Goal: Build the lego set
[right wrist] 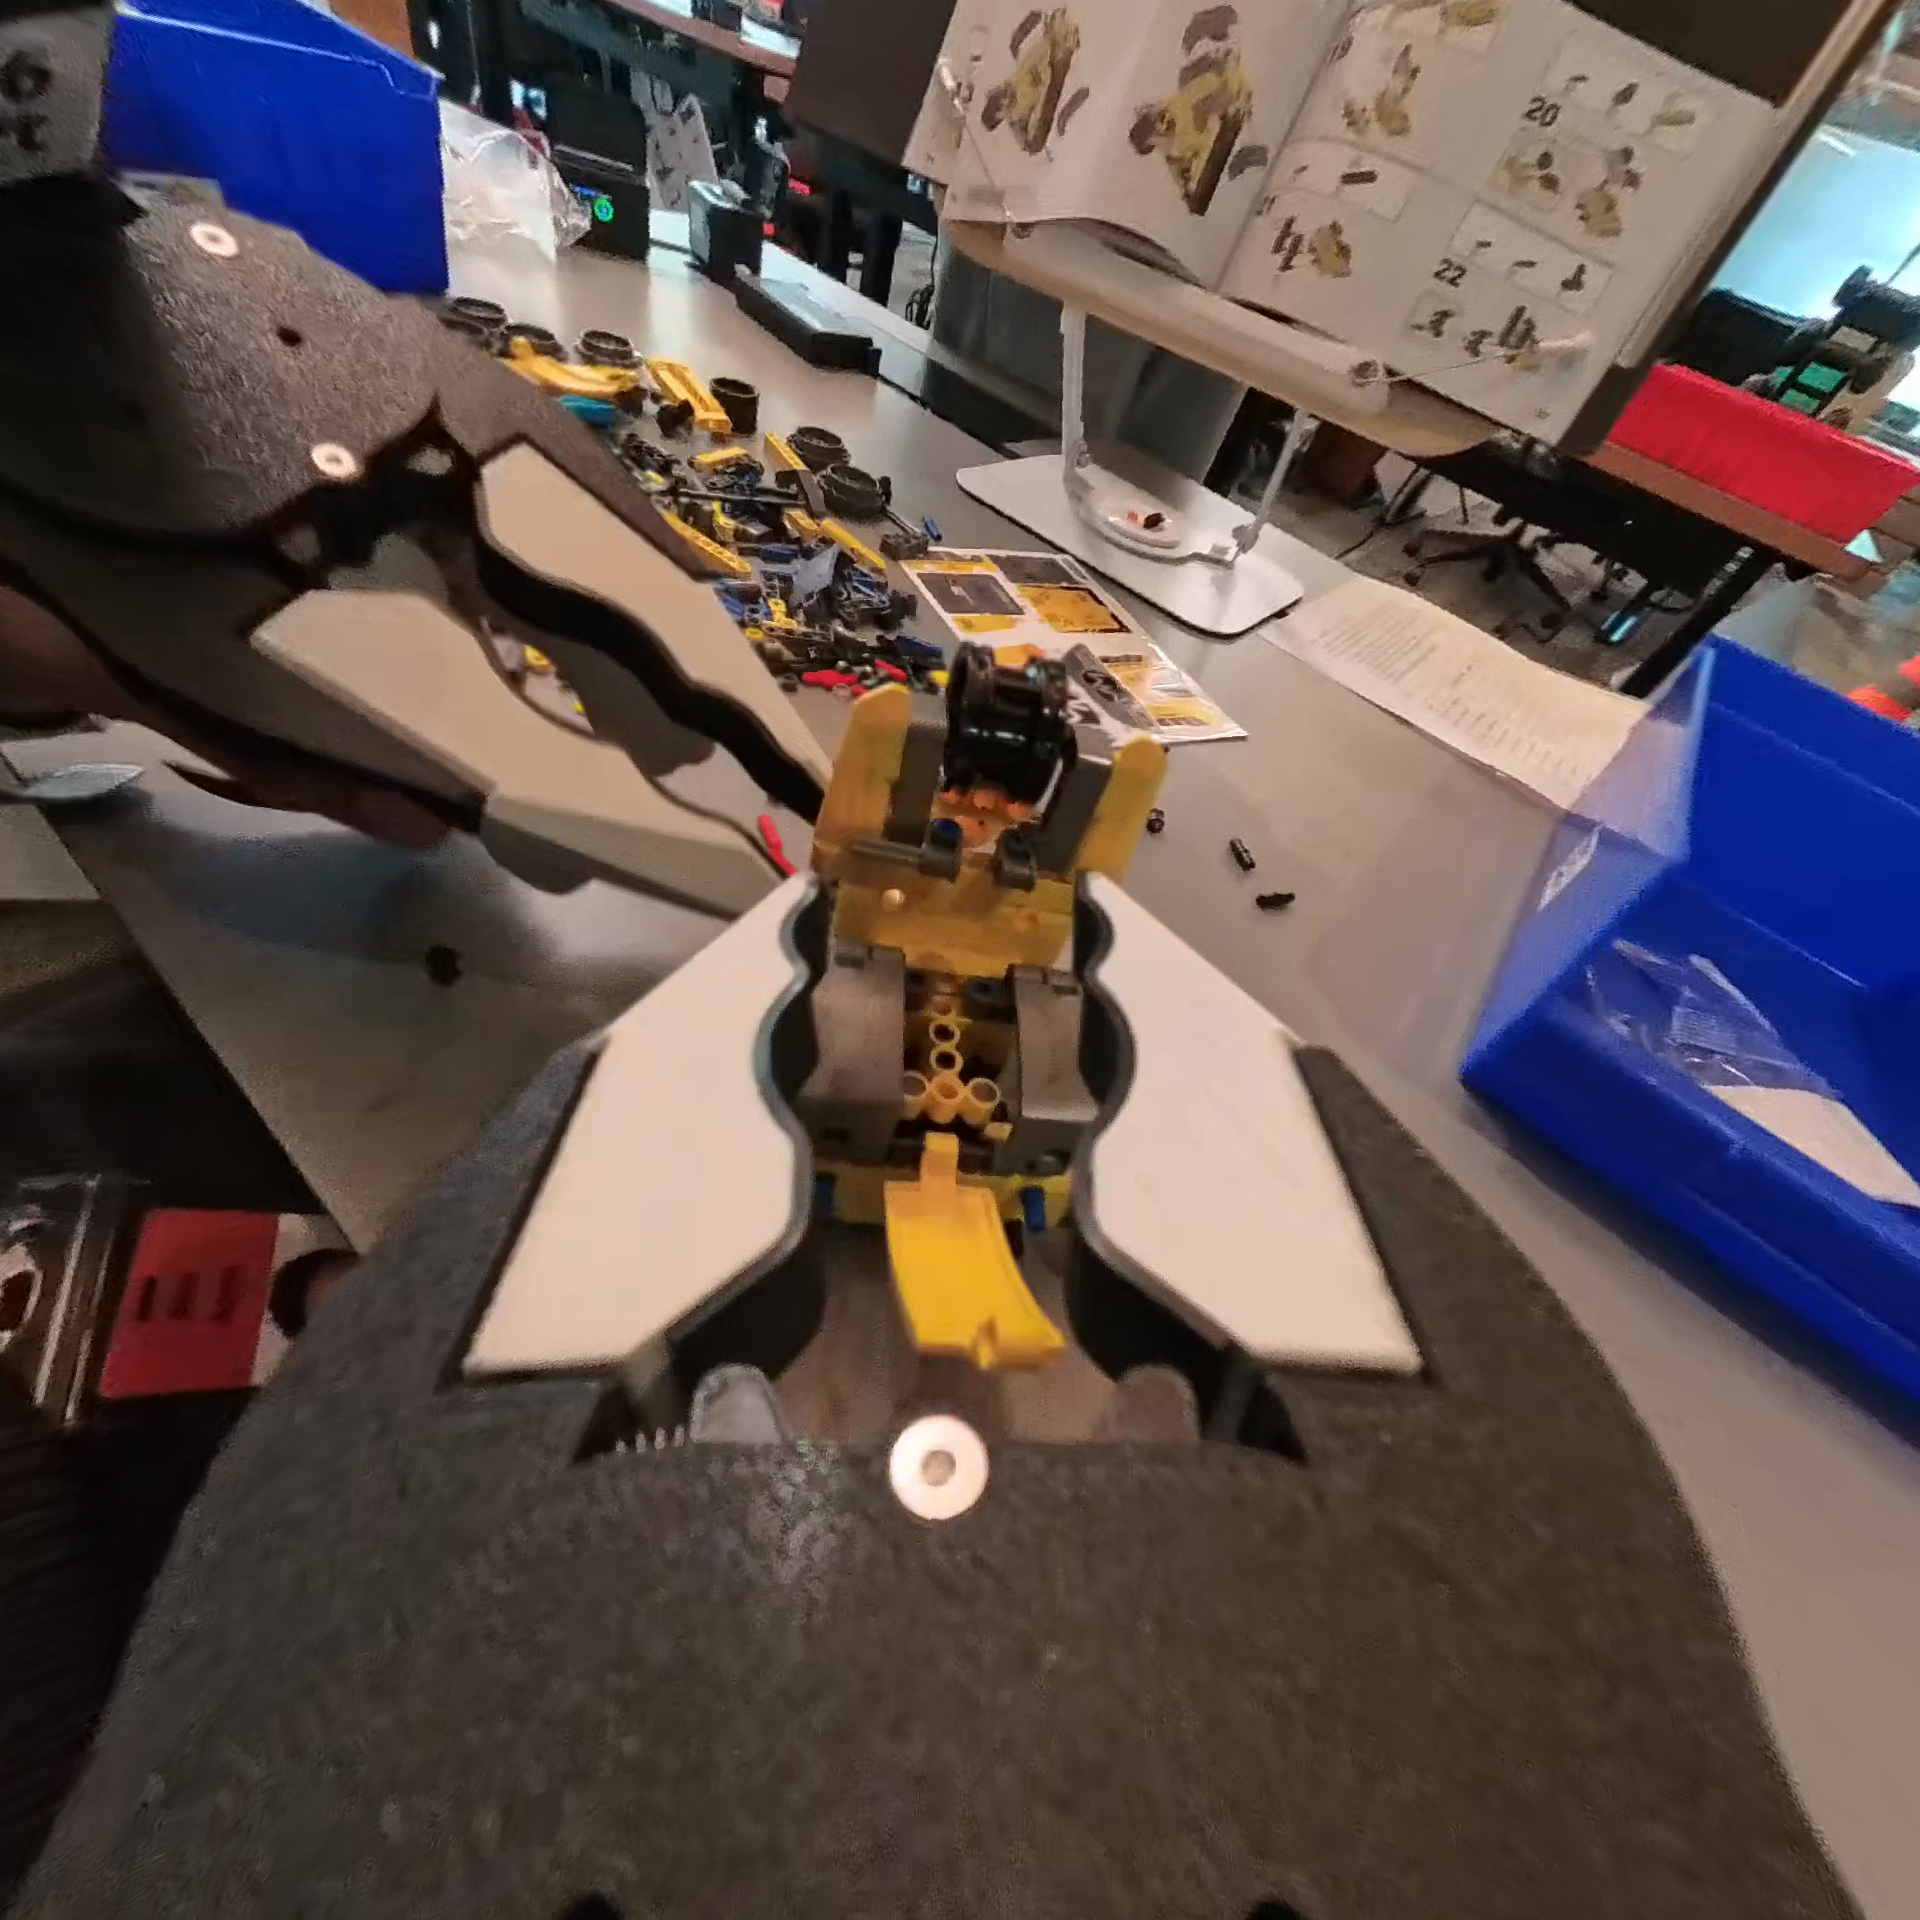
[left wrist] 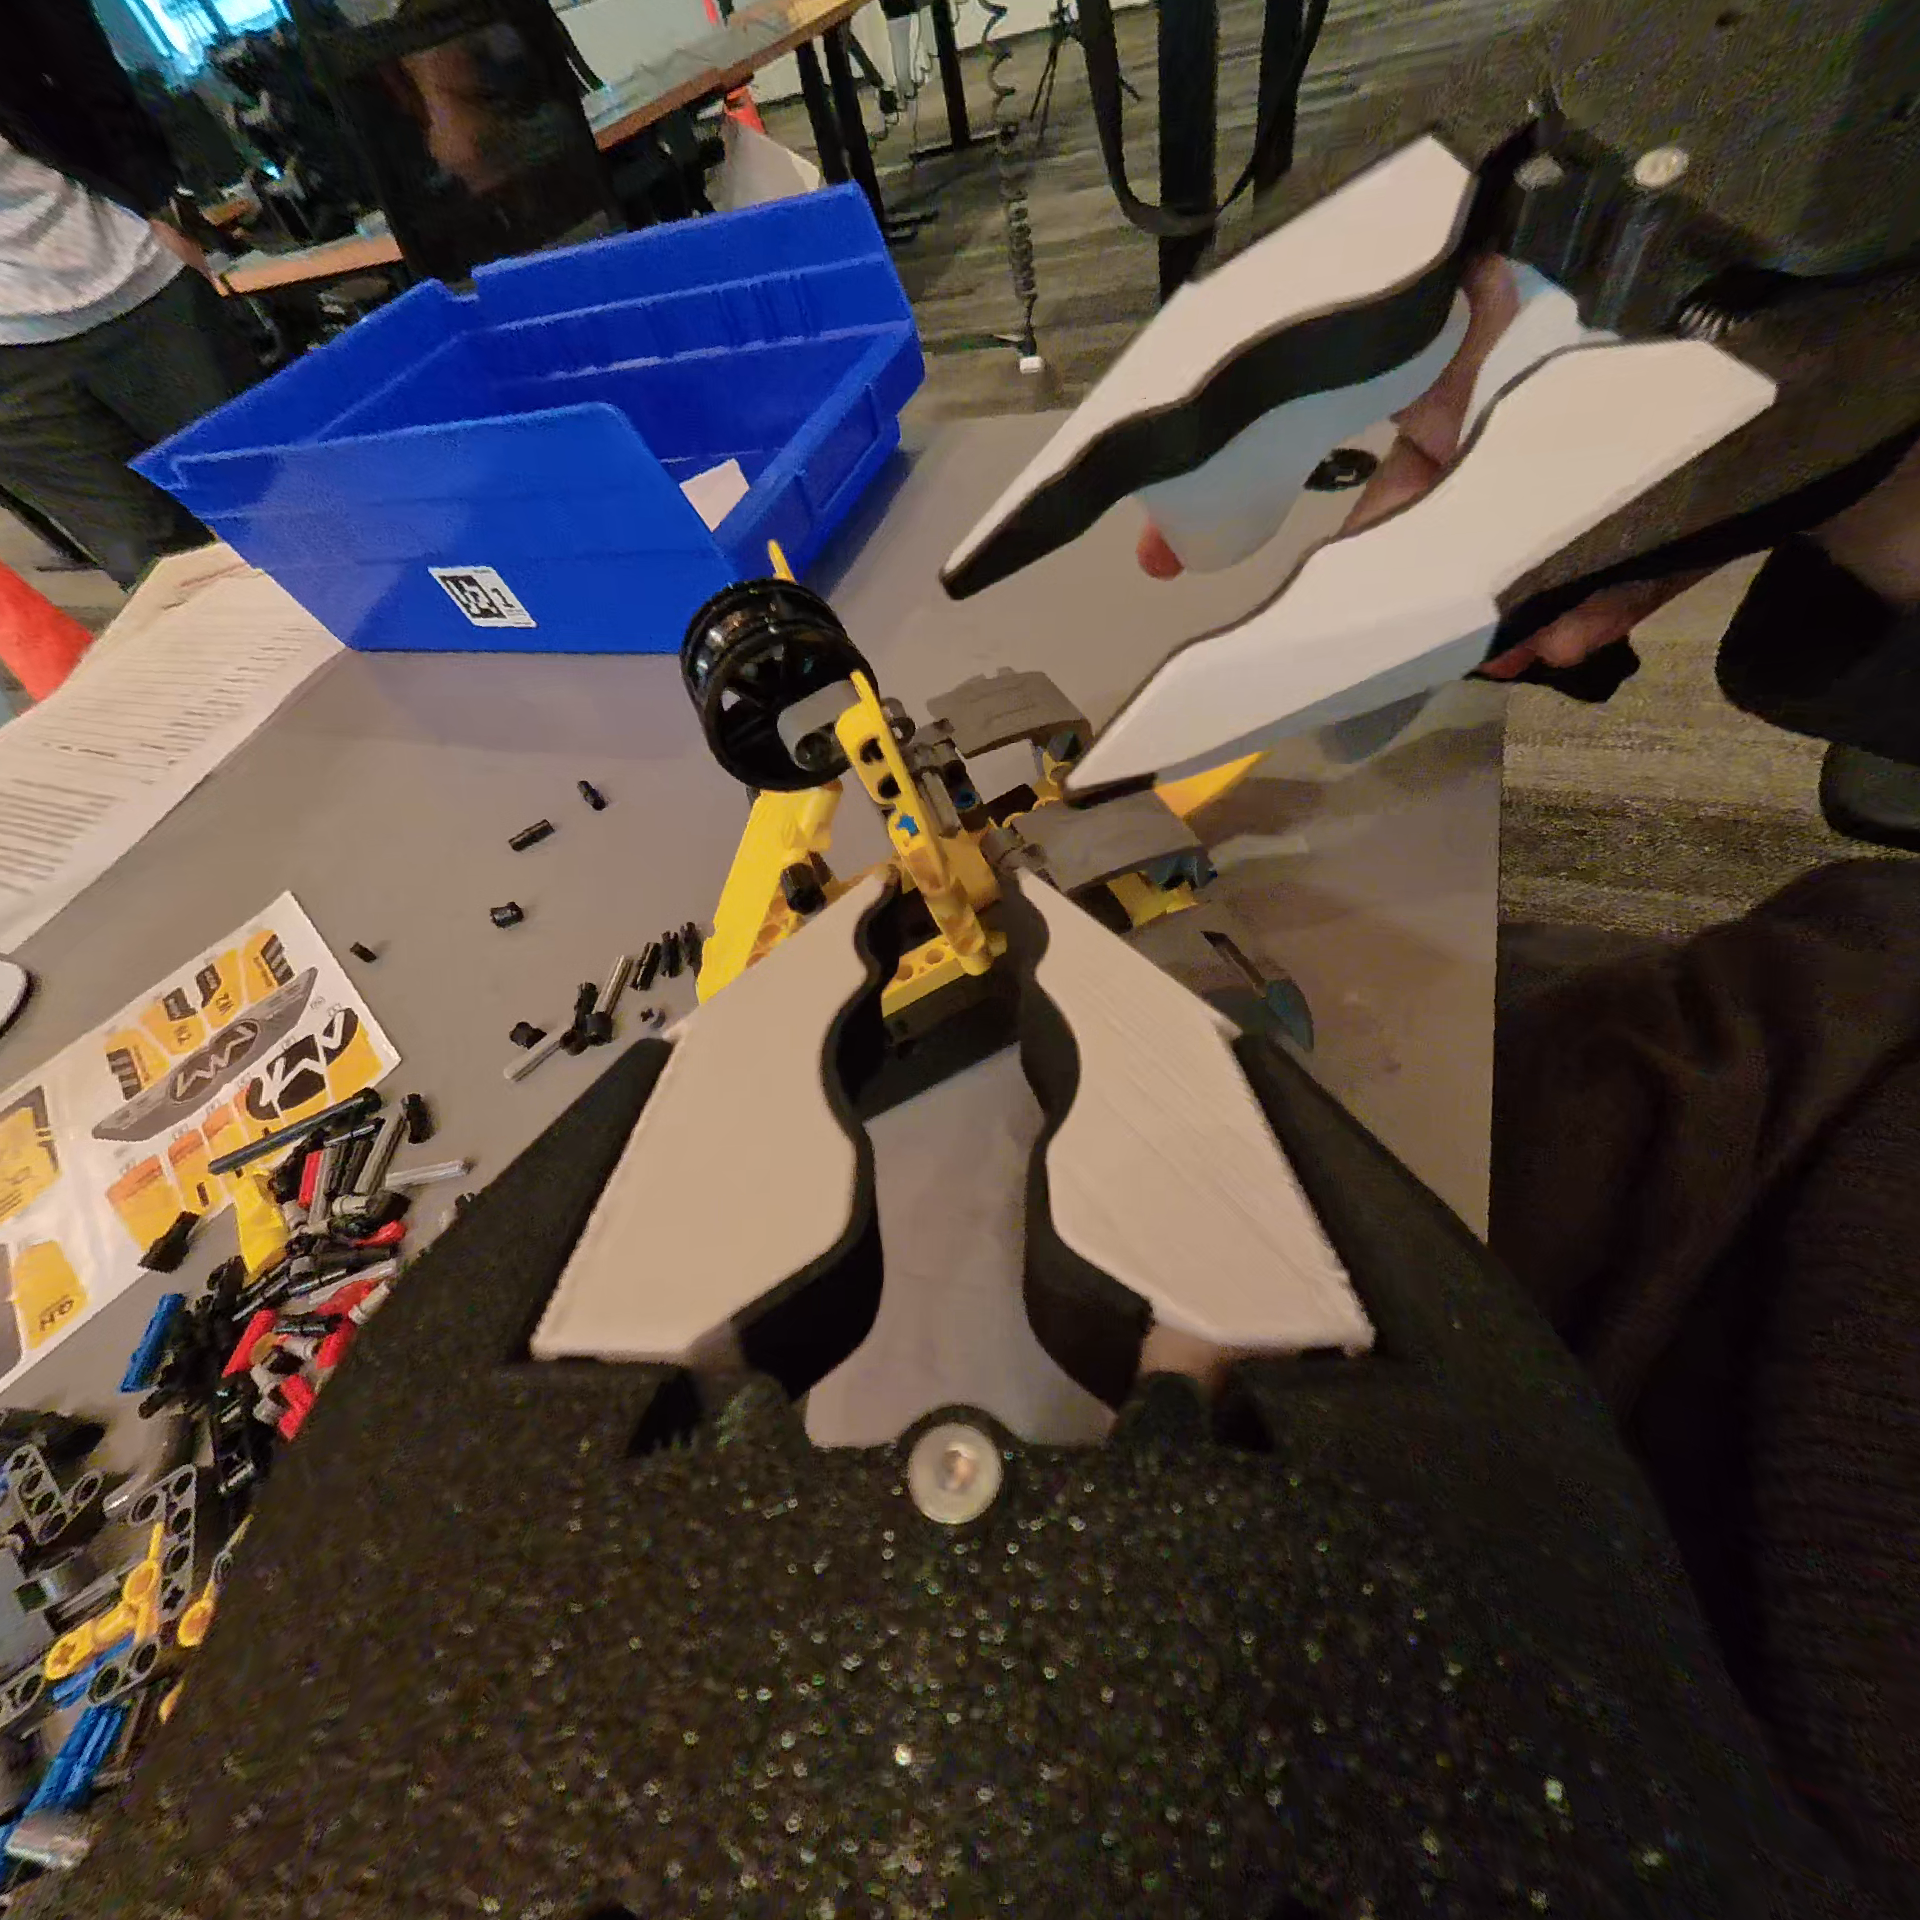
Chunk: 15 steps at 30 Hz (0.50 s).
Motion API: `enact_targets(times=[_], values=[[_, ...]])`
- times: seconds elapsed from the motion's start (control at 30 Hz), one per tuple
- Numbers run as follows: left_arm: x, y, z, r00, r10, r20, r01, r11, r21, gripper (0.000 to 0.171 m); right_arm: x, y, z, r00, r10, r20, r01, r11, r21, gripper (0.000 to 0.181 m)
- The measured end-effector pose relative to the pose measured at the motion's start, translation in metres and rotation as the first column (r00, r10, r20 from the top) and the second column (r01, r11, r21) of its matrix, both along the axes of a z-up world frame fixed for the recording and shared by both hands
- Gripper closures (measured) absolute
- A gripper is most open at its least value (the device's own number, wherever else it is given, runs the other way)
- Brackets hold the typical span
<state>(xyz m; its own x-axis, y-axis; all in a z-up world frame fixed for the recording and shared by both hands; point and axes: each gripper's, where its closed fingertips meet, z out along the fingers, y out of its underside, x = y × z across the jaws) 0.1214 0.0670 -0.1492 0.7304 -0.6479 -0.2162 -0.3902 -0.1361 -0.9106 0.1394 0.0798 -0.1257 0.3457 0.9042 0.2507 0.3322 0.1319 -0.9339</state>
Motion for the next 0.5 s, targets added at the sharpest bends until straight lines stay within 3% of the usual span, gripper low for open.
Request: enact_targets(times=[0.1, 0.23, 0.5], values=[[0.003, 0.003, -0.011, 0.998, 0.013, -0.058, -0.012, 1.000, 0.011, 0.149, -0.006, 0.001, 0.004, 1.000, 0.004, -0.001, -0.004, 1.000, -0.028, 0.148], [0.007, 0.007, -0.010, 0.998, 0.036, -0.057, -0.034, 0.999, 0.039, 0.147, -0.008, 0.005, -0.003, 1.000, 0.002, 0.021, 0.001, 0.994, -0.106, 0.148], [0.009, 0.011, -0.006, 0.997, 0.057, -0.060, -0.052, 0.995, 0.083, 0.146, -0.012, 0.007, -0.010, 0.999, -0.009, 0.053, 0.016, 0.993, -0.121, 0.147]])
